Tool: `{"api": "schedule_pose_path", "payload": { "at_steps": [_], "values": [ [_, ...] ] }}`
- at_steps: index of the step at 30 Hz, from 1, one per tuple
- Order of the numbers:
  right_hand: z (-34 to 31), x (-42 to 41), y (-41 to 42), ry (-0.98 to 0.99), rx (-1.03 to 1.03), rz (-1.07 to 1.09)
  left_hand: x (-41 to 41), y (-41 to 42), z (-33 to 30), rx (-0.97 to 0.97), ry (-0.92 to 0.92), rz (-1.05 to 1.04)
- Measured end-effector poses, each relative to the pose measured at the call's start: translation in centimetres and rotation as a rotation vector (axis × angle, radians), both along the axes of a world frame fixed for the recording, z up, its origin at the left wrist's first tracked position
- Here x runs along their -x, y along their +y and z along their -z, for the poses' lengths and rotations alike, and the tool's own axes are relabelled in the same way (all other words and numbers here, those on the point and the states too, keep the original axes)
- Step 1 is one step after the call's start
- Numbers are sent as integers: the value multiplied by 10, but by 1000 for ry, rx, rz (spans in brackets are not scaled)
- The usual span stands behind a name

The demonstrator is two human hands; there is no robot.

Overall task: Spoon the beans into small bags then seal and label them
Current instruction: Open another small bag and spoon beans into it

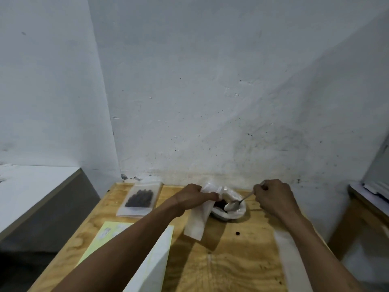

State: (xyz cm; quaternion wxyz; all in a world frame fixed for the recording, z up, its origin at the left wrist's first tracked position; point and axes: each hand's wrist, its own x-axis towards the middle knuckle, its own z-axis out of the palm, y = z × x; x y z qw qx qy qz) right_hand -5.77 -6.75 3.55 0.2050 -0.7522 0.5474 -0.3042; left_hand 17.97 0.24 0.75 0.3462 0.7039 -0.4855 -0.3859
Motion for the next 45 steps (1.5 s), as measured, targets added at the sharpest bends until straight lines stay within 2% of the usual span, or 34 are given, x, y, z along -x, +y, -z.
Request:
{"api": "schedule_pose_path", "payload": {
  "at_steps": [3,8,10,12,14,18,26,30,35,38,42,45],
  "values": [
    [4,-3,1,90,55,61,5,0,-7,86,37,0],
    [31,-8,4,-143,-107,201,20,5,-22,194,46,107],
    [39,-7,7,-308,-235,229,18,7,-23,149,-25,130],
    [42,-4,7,-429,-333,244,12,8,-23,89,-190,151],
    [40,-1,4,-501,-406,250,4,10,-23,55,-343,165],
    [23,0,-1,-595,-470,223,-12,14,-20,72,-492,165],
    [-22,-6,-3,-634,-393,130,-19,30,-18,101,-530,141],
    [-38,-20,5,-544,-303,38,-12,33,-22,140,-520,158],
    [-50,-26,21,-381,2,-65,-4,30,-30,180,-482,184],
    [-53,-19,16,-338,94,3,-7,24,-29,105,-381,111],
    [-35,-10,9,-113,132,100,-5,16,-26,49,-101,92],
    [-9,-11,7,13,142,141,4,7,-21,16,-43,89]
  ]
}}
